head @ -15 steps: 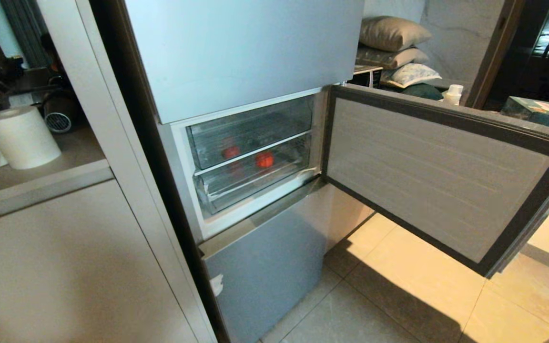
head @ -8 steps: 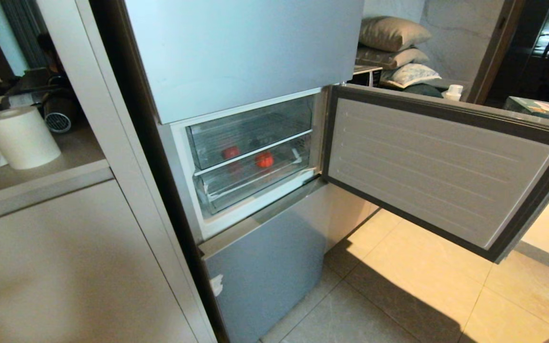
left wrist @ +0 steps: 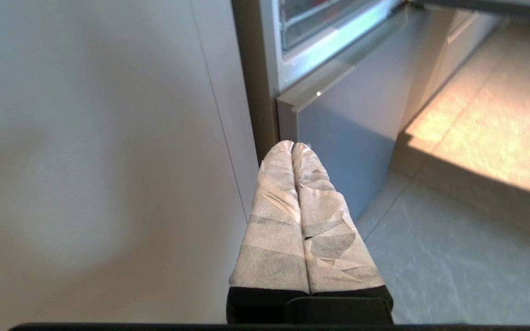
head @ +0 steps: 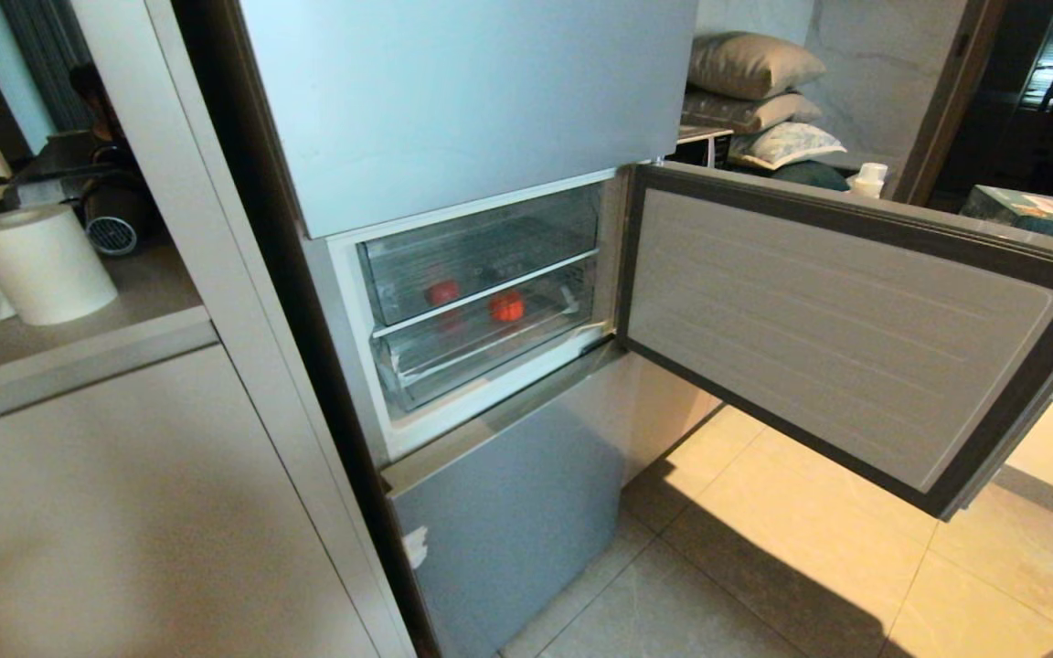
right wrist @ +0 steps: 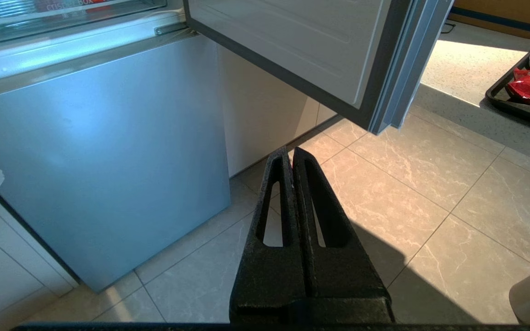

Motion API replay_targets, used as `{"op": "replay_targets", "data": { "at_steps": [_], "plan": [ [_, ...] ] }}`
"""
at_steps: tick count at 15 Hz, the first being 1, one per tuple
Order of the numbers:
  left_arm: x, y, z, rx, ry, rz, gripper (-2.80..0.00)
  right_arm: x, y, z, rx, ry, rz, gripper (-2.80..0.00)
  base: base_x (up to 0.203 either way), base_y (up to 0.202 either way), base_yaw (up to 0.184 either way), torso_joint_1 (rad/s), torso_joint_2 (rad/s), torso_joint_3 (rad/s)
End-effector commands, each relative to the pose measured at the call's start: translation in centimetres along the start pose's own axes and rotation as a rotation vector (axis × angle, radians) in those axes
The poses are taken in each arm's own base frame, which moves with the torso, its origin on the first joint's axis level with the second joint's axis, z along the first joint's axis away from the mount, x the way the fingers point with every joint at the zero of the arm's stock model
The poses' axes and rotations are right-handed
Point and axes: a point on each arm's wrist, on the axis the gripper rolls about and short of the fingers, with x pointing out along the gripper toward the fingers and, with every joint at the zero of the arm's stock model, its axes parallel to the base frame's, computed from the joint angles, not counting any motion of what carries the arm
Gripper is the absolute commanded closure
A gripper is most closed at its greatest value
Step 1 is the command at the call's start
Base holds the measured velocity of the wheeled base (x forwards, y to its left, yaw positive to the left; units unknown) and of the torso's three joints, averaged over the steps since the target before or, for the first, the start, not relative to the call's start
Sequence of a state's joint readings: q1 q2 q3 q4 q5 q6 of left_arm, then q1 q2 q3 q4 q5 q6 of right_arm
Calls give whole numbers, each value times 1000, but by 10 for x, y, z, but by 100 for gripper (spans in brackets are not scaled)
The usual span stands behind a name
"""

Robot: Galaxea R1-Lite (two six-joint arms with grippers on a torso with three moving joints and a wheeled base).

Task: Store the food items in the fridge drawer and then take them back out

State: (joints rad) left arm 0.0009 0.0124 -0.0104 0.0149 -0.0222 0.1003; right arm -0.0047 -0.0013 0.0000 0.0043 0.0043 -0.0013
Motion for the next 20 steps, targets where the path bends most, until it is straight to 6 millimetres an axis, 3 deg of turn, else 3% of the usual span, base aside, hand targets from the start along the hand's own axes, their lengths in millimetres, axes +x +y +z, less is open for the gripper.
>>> {"op": "replay_targets", "data": {
  "at_steps": [1,8,20],
  "plan": [
    [-1,0,-1,-31,-5,9,0,0,0,0,-2,2,2,0,0,0,0,0,0,0],
    [-1,0,-1,-65,-6,23,0,0,0,0,-2,2,2,0,0,-1,10,0,0,0],
    [-1,0,-1,-66,-6,23,0,0,0,0,4,0,-13,0,-1,-9,169,2,2,3]
  ]
}}
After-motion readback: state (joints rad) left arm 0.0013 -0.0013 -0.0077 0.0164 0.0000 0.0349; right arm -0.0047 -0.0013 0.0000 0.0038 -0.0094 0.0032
